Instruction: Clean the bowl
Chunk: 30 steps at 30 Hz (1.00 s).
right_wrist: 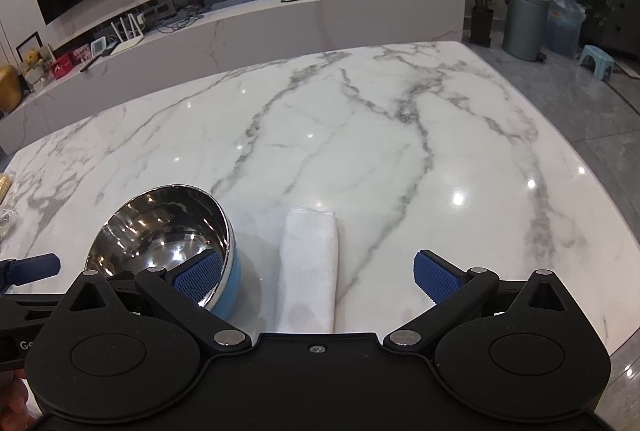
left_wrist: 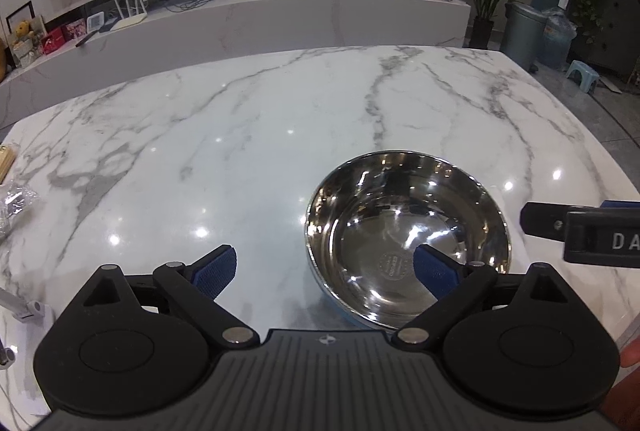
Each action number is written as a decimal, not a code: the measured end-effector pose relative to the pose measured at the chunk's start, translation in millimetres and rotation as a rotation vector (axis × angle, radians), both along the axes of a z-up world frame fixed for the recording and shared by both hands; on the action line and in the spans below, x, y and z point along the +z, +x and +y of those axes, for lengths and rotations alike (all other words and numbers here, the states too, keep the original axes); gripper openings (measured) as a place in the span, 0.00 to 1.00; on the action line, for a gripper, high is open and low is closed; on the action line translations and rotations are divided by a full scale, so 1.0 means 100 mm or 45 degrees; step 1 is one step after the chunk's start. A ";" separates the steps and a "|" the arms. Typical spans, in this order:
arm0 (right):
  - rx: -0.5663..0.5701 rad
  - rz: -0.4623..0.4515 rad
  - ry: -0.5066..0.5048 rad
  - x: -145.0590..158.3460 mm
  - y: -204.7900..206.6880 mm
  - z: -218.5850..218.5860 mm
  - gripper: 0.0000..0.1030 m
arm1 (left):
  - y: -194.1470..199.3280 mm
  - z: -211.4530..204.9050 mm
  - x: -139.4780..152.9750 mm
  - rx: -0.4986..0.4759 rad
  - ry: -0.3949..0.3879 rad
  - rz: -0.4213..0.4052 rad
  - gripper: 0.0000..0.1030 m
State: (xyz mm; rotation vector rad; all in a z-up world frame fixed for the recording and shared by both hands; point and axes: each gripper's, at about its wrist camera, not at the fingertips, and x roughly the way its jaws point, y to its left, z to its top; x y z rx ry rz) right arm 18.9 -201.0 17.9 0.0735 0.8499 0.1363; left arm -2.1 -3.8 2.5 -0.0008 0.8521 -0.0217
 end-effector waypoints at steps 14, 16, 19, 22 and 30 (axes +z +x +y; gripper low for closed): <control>-0.003 -0.004 -0.022 -0.03 0.02 -0.01 0.99 | 0.00 0.00 0.00 0.008 -0.040 0.014 0.93; 0.000 -0.008 -0.027 -0.05 0.00 0.01 1.00 | 0.00 0.00 0.00 0.011 -0.034 0.008 0.93; 0.002 -0.008 -0.033 -0.06 0.01 0.02 0.99 | 0.00 0.01 0.01 0.022 -0.042 0.013 0.93; 0.010 -0.004 -0.038 -0.06 0.01 0.03 0.99 | 0.01 0.02 0.01 0.029 -0.045 0.014 0.93; 0.016 -0.006 -0.042 -0.07 0.03 0.03 1.00 | 0.01 0.00 0.00 0.023 -0.028 0.023 0.93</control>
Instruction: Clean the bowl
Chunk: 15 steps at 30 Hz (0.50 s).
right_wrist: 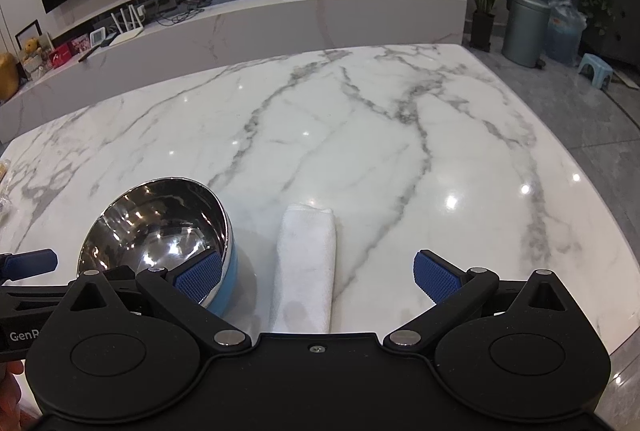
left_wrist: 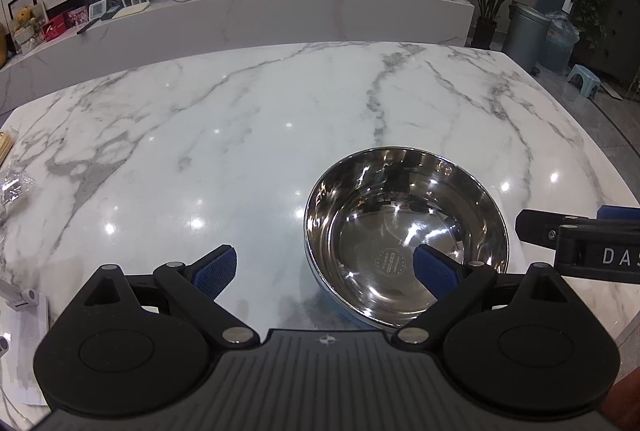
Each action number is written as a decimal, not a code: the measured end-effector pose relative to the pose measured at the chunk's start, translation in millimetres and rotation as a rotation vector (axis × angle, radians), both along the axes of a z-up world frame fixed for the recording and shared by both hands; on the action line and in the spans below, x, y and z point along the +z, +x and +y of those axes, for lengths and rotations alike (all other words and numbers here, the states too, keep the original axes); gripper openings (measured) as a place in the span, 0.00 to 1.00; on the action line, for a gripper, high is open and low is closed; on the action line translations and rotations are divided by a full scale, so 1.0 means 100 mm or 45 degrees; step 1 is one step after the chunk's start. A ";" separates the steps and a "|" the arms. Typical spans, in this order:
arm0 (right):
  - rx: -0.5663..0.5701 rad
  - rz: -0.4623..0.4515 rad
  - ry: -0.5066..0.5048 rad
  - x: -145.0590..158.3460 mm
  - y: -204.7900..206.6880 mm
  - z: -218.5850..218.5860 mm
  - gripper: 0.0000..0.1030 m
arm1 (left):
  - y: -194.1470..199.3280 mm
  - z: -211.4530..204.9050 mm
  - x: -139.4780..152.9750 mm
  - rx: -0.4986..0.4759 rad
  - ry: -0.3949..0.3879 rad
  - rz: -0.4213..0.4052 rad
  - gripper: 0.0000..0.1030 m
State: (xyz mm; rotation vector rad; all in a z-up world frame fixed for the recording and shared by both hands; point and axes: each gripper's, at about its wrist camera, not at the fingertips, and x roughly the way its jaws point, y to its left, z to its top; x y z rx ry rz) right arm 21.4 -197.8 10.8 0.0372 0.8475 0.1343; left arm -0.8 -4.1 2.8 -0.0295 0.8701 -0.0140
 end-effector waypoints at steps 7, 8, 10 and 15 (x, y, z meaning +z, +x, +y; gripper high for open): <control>0.001 -0.003 -0.004 -0.02 -0.02 0.00 0.99 | 0.00 -0.01 -0.01 0.002 0.010 0.003 0.93; 0.002 -0.002 -0.005 -0.02 -0.02 0.00 1.00 | 0.00 -0.01 -0.01 0.001 0.012 0.004 0.93; 0.002 0.001 -0.005 -0.02 -0.02 0.00 0.99 | 0.00 -0.01 -0.01 -0.001 0.015 0.006 0.93; 0.006 0.001 -0.005 -0.02 -0.02 0.00 0.99 | 0.00 -0.02 -0.01 -0.010 0.026 0.011 0.93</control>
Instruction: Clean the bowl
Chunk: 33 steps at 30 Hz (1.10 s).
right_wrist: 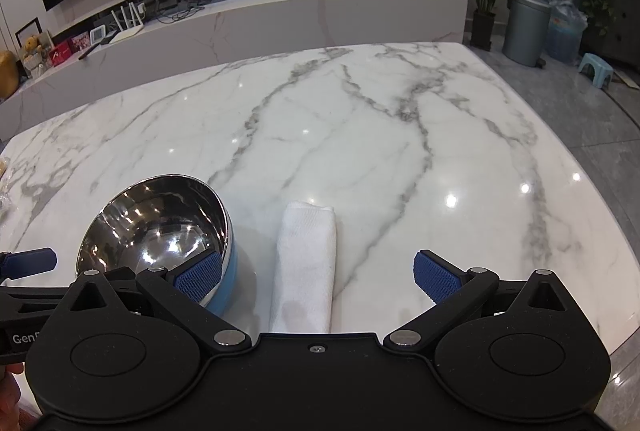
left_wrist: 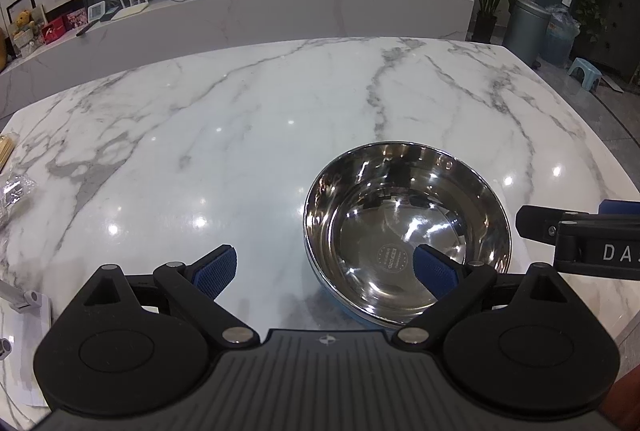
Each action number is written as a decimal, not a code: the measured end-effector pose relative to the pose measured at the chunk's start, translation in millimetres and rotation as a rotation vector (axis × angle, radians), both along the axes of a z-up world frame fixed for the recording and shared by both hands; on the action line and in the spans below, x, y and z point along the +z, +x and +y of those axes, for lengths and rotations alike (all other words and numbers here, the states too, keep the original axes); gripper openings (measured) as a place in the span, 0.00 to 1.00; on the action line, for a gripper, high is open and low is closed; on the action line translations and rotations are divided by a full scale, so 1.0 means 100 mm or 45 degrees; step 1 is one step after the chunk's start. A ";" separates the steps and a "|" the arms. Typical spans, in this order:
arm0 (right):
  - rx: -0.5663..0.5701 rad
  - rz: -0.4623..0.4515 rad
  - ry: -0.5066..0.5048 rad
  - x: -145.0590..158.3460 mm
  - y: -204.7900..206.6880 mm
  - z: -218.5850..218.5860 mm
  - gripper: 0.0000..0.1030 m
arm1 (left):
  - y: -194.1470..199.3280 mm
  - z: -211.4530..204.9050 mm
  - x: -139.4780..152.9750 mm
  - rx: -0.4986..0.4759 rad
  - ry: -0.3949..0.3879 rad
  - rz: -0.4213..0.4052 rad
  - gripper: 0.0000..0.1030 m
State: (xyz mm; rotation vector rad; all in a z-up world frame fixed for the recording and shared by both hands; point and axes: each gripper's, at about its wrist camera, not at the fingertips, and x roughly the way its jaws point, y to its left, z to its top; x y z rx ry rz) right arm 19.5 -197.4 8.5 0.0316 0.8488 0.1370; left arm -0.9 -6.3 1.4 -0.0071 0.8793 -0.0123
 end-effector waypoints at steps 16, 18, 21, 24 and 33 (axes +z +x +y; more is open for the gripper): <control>0.005 0.001 -0.008 -0.02 -0.01 0.01 1.00 | 0.00 -0.02 -0.01 -0.006 0.017 0.008 0.93; 0.006 0.002 -0.008 -0.02 -0.01 0.01 1.00 | 0.00 -0.01 -0.02 -0.004 0.017 0.011 0.93; 0.006 0.002 -0.008 -0.02 -0.01 0.01 1.00 | 0.01 -0.01 -0.02 -0.004 0.017 0.014 0.93; -0.002 -0.009 0.000 -0.01 -0.01 -0.01 1.00 | 0.02 0.00 -0.03 -0.001 0.017 0.018 0.93; -0.083 -0.035 0.045 0.00 0.05 -0.18 0.88 | 0.08 0.06 -0.06 0.031 0.011 0.013 0.93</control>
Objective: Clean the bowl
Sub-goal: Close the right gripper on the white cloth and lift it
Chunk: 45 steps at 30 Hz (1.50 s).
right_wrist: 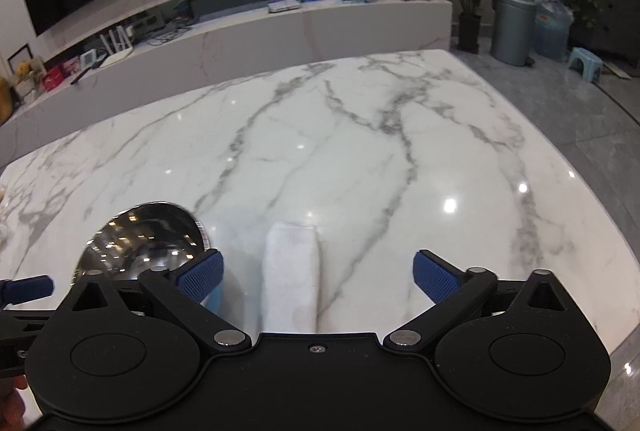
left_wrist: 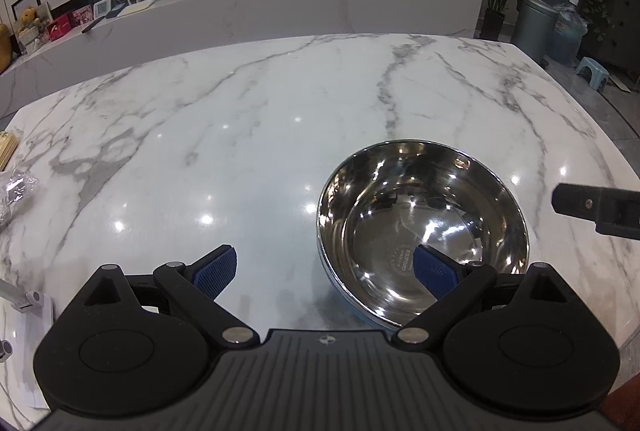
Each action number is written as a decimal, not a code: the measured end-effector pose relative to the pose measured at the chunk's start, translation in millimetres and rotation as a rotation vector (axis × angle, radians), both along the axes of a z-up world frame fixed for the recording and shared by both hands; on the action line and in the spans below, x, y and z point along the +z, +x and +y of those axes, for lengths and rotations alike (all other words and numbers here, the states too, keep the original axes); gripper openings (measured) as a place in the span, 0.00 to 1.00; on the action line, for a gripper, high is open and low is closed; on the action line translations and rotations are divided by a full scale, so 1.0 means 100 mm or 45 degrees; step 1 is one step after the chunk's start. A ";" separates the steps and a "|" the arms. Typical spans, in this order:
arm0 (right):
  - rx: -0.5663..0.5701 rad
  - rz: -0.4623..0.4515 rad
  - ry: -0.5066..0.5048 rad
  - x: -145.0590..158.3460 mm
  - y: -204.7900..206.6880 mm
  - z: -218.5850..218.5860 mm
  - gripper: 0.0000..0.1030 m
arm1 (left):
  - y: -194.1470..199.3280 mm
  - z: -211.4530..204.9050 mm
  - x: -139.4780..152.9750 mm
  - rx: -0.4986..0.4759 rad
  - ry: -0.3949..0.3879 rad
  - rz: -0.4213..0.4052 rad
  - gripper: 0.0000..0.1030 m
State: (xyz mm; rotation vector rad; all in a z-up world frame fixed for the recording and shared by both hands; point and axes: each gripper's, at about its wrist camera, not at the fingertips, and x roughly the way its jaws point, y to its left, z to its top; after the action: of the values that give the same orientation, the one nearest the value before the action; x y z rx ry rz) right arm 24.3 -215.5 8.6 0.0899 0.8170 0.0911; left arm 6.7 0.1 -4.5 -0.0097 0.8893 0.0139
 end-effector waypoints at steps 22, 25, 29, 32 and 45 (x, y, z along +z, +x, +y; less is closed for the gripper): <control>0.267 0.092 -0.068 -0.44 0.21 0.14 0.61 | 0.22 0.06 -0.10 -0.010 0.000 0.017 0.93; 0.304 0.094 -0.053 -0.48 0.23 0.16 0.61 | 0.26 0.07 -0.12 -0.010 -0.003 0.028 0.93; 0.330 0.123 -0.027 -0.53 0.28 0.15 0.60 | 0.30 0.09 -0.13 -0.017 -0.013 0.034 0.93; 0.349 0.134 -0.031 -0.57 0.29 0.16 0.55 | 0.31 0.09 -0.14 -0.021 -0.018 0.038 0.93; 0.455 0.078 -0.131 -0.58 0.23 0.30 0.24 | 0.35 0.12 -0.18 -0.014 -0.031 0.065 0.93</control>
State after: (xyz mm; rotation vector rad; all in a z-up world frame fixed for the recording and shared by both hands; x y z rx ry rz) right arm 47.2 -185.3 -49.4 -0.1522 0.8914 0.3846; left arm 42.2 11.8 -22.7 -0.0276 0.9405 -0.0067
